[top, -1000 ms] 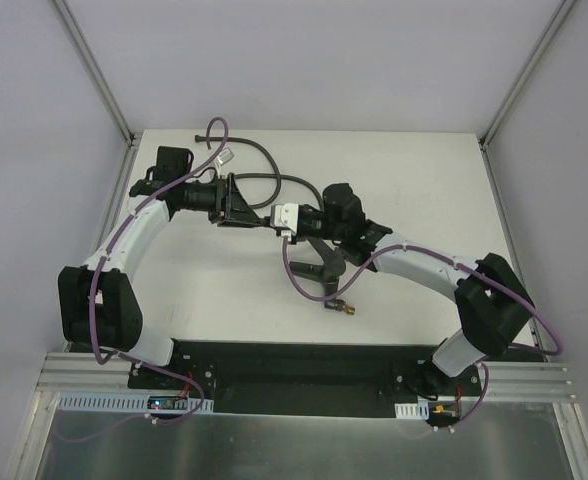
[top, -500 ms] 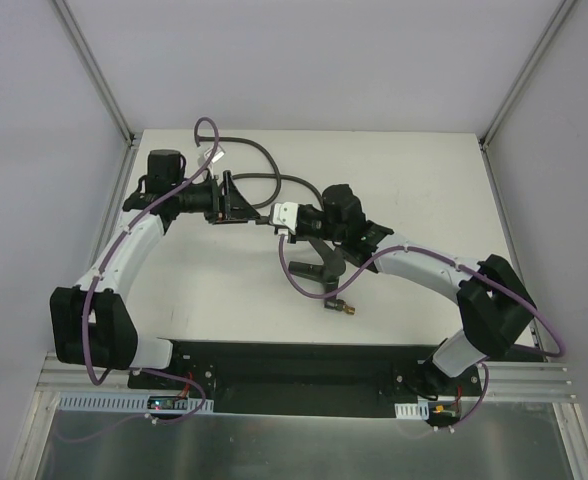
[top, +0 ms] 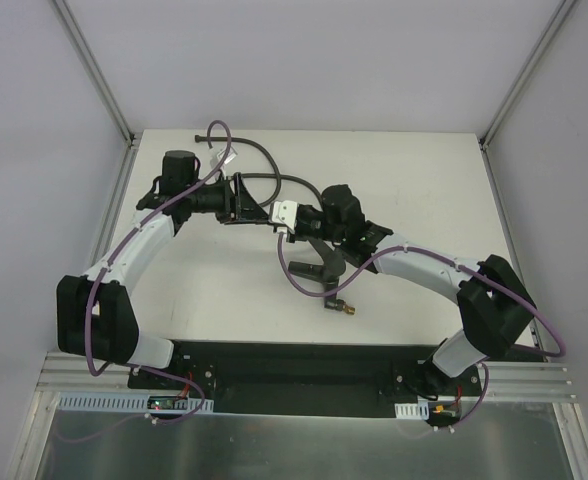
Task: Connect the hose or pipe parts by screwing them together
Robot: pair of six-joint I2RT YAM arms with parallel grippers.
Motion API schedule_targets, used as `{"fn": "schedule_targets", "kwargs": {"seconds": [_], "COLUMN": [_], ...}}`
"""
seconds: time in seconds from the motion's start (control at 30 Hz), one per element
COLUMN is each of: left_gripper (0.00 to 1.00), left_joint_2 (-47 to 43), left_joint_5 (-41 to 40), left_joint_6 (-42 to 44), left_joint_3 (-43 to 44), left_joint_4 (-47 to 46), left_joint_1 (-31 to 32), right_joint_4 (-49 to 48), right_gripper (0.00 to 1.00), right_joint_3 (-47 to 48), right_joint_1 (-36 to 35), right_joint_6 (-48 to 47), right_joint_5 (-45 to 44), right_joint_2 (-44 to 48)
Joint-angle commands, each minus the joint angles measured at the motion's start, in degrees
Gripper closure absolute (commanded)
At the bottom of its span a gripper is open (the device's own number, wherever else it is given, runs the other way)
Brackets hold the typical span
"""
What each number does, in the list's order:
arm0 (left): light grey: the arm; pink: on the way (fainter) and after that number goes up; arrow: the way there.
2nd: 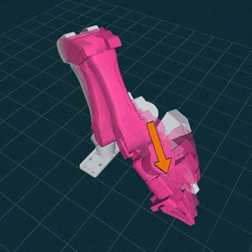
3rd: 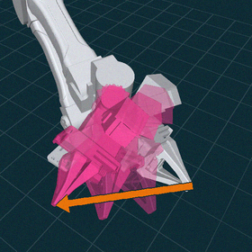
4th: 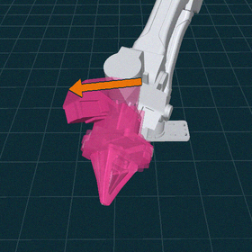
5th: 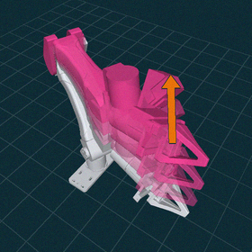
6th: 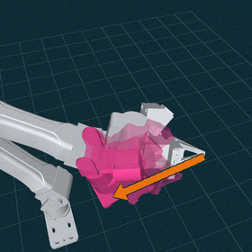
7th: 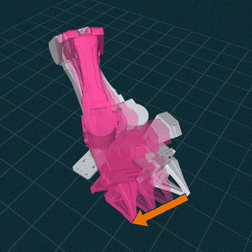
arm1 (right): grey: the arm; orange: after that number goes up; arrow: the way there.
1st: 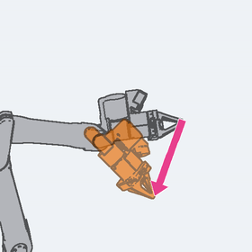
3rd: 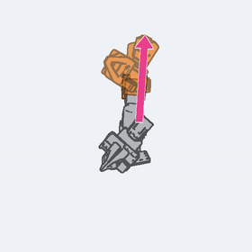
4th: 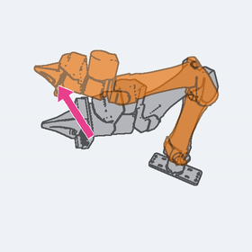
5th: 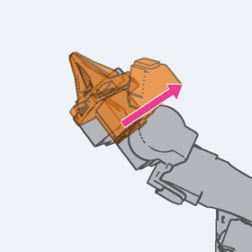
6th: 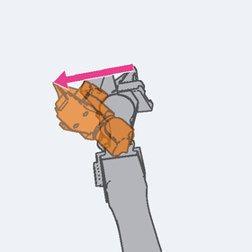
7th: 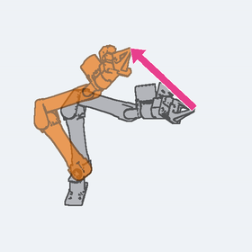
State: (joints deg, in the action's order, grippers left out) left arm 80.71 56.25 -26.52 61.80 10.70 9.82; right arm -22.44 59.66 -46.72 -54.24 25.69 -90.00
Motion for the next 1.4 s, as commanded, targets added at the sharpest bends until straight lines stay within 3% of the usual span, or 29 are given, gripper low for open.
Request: {"fn": "schedule_targets", "kwargs": {"seconds": [0.0, 0.17, 0.23, 0.33, 0.4, 0.47, 0.77, 0.9, 1.13, 1.37], "left_gripper": [0.53, 0.67, 0.81, 0.89, 0.83, 0.65, 0.66, 0.55, 0.6, 0.59], "left_joint_2": [-0.02, -0.81, -0.99, -0.9, -0.9, -0.9, -1.08, -1.6, -1.61, -1.52], "left_joint_5": [-0.53, -0.88, -0.88, -0.53, -0.53, -0.88, -0.79, -0.44, 0.35, 1.05], "left_joint_6": [-1.78, -2.22, -2.3, -2.3, -2.48, -2.48, -2.92, -3.01, -3.53, -4.06], "left_joint_3": [-1.24, -1.24, -1.33, -1.68, -2.03, -2.3, -2.03, -1.86, -1.68, -1.6], "left_joint_4": [-4.37, -4.81, -4.9, -4.81, -4.81, -4.81, -4.9, -4.99, -5.43, -6.39], "left_joint_1": [0.9, 0.9, 0.9, 0.9, 0.81, 0.81, 0.72, 0.46, -0.24, -0.33], "right_joint_4": [-2.61, -2.61, -2.7, -2.7, -2.79, -2.88, -3.14, -3.05, -3.23, -2.88], "right_gripper": [0.99, 0.99, 0.99, 0.99, 0.99, 0.99, 0.99, 0.99, 0.99, 0.99], "right_joint_3": [1.87, 1.6, 1.51, 1.43, 1.25, 0.99, 0.64, 0.63, 0.28, -0.33], "right_joint_1": [-0.21, 0.05, 0.22, 0.92, 0.93, 1.02, 1.28, 1.19, 1.19, 1.19], "right_joint_6": [1.59, 1.94, 2.21, 3.17, 3.35, 3.35, 3.96, 4.05, 4.14, 3.96], "right_joint_5": [-0.2, -0.82, -0.91, -0.64, -0.64, -0.56, -0.64, -0.64, -0.56, -0.82], "right_joint_2": [3.07, 3.07, 3.07, 3.07, 3.25, 3.51, 3.6, 3.6, 3.6, 3.6]}}
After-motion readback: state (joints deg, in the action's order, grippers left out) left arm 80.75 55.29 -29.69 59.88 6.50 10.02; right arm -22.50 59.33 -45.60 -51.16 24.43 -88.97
